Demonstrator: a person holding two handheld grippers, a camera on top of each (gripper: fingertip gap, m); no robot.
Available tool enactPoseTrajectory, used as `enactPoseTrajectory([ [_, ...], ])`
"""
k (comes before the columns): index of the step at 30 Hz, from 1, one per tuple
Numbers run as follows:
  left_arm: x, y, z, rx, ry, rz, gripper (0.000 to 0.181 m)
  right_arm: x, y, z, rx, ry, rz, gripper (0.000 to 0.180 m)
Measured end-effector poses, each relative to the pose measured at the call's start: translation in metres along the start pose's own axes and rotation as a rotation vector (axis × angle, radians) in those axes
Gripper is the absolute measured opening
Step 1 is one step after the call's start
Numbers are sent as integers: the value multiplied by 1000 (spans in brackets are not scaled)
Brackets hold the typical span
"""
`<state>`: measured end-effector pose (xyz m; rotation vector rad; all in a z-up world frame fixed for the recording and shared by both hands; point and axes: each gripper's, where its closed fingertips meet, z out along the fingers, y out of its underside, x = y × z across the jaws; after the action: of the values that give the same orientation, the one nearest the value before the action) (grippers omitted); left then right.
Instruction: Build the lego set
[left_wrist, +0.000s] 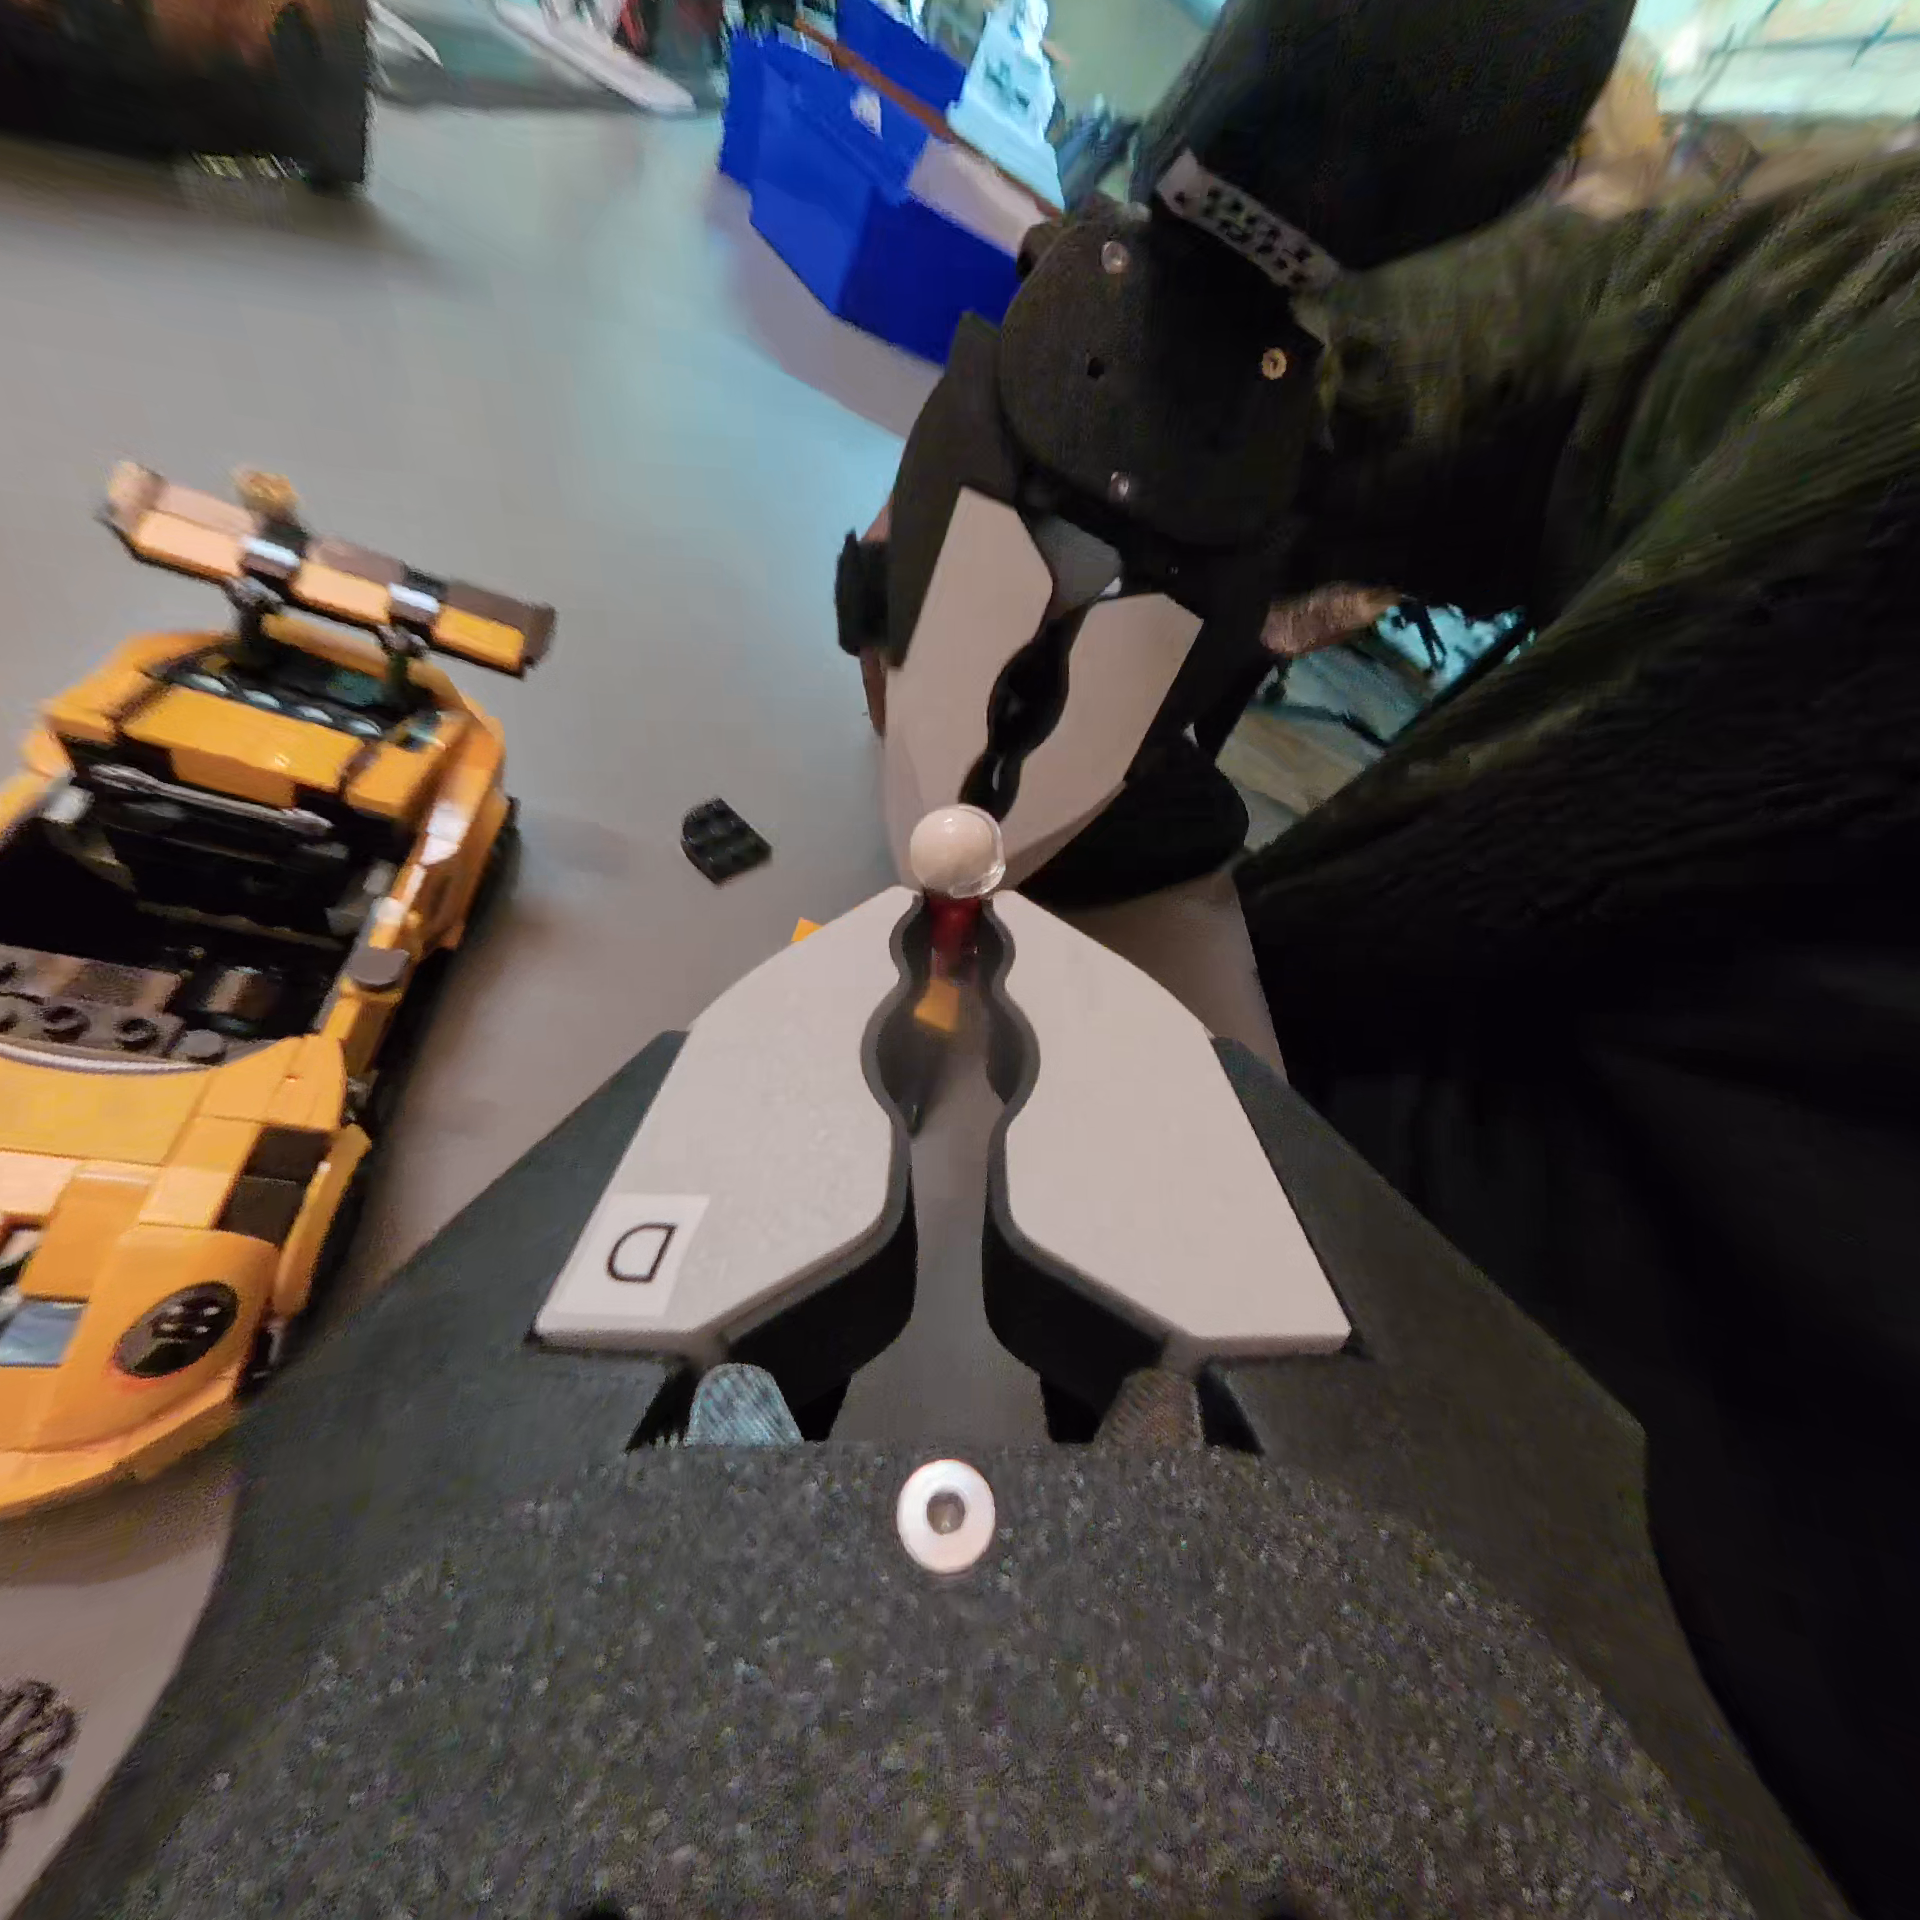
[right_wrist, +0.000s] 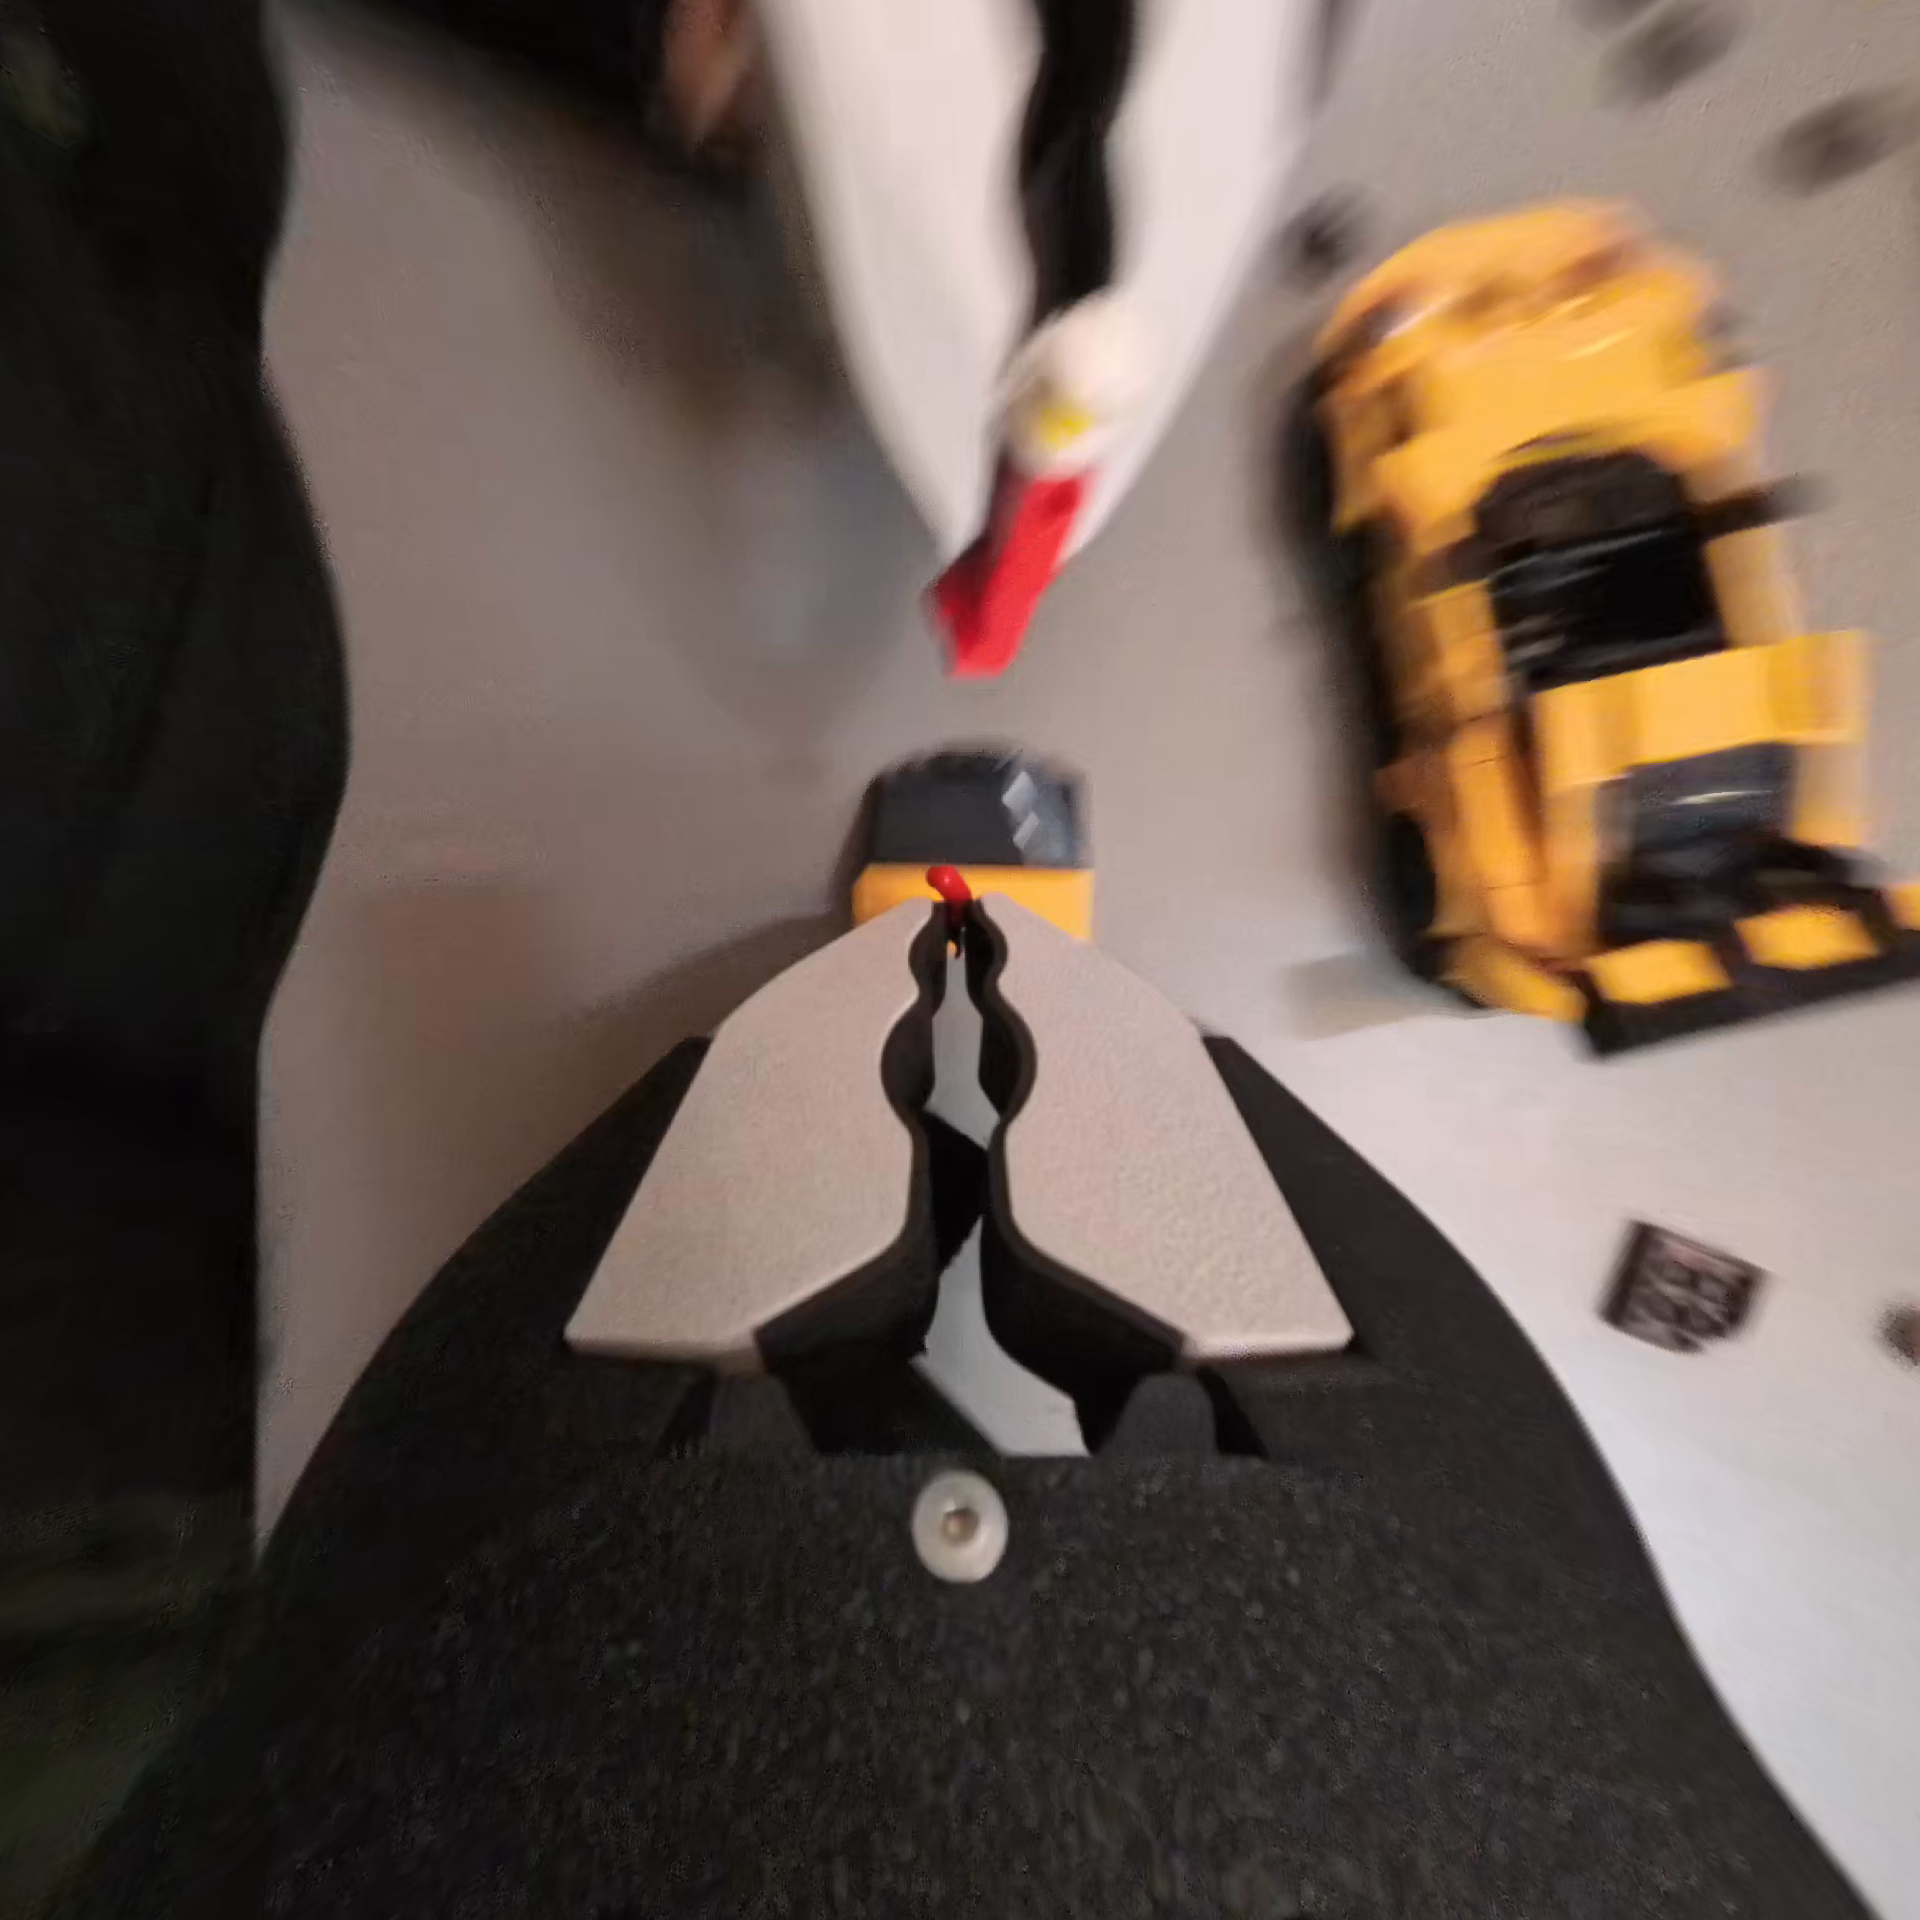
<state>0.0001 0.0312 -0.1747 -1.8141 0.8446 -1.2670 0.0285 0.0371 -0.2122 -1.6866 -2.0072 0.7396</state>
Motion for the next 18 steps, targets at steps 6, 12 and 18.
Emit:
enactPoseTrajectory([
  [6,-6,-25,-12,174,-57,28,8,34,-61,-27,313,320,88,3],
  [12,-11,-30,-16,208,-112,76,8,30,-75,-27,341,321,55,3],
  [18,-13,-27,-14,175,-151,113,8,31,-74,-22,293,340,-4,3],
])
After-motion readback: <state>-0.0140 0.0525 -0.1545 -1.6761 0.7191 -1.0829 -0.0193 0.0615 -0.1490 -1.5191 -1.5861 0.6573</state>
